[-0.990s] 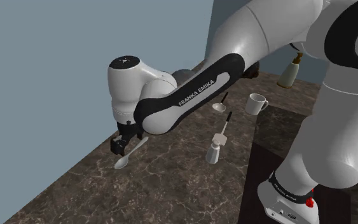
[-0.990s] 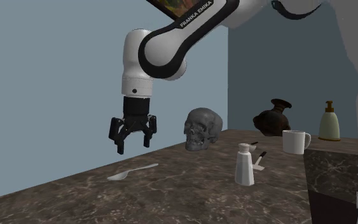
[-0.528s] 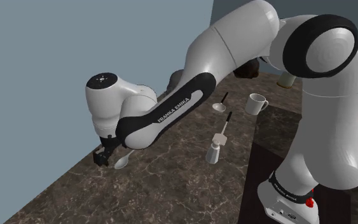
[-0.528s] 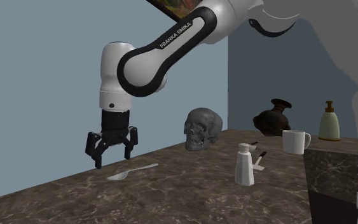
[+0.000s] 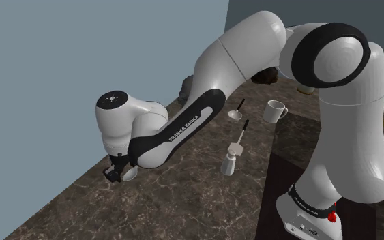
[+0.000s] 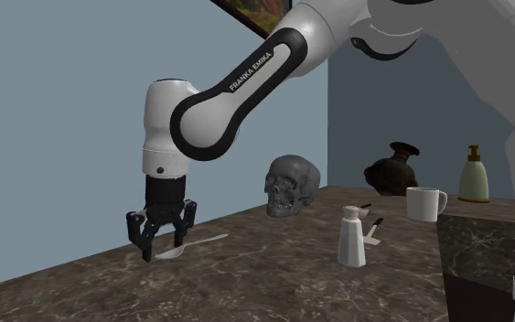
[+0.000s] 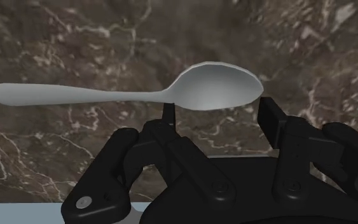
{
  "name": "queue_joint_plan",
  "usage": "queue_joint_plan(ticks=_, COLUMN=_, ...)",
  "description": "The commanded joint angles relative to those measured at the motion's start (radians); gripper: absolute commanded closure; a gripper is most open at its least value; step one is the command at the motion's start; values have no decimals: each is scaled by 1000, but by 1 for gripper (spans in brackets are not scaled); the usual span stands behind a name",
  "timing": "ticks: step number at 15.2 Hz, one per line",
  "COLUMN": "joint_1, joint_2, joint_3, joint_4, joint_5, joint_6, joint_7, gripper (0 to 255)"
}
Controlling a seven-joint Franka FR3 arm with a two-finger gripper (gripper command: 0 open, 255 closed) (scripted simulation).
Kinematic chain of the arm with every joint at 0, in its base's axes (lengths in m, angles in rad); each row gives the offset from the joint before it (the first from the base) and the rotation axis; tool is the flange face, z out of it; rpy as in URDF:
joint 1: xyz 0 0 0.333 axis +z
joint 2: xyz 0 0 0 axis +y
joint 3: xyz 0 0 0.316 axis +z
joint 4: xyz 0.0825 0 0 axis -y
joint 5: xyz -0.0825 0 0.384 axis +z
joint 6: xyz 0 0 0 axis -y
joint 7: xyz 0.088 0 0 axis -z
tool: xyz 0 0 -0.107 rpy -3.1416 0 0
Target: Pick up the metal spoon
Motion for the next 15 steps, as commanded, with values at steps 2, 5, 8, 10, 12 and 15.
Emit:
queue_joint_plan(ticks=2, joint_1=1, joint_2=1, joint_3=-1, joint_4=0, joint_5=-1, joint_6=2, joint_7=1, gripper=255)
queue_joint_plan(ticks=5, joint_1=1, joint_2=1, joint_3=-1, joint_4=0, joint_5=-1, joint_6=2, joint_7=1, gripper=255)
queue_joint_plan(ticks=8, joint_1=1, joint_2=1, joint_3=-1, joint_4=0, joint_5=-1, joint_6=2, joint_7=1, gripper=255)
queue_joint_plan(ticks=10, joint_1=-2, joint_2=-7, joint_3=3, joint_4=0, joint_5=4, joint_6=-7, joint_7=-3, gripper=255)
queue_joint_plan(ticks=12, joint_1=-6, joint_2=-24, joint_3=10, joint_4=4, joint_5=15, joint_6=-26, joint_7=-12, gripper=255)
queue_joint_plan(ticks=15, joint_1=-13, joint_2=-48, joint_3=19, joint_4=10, joint_5=32, joint_6=-55, joint_7=-26, gripper=255)
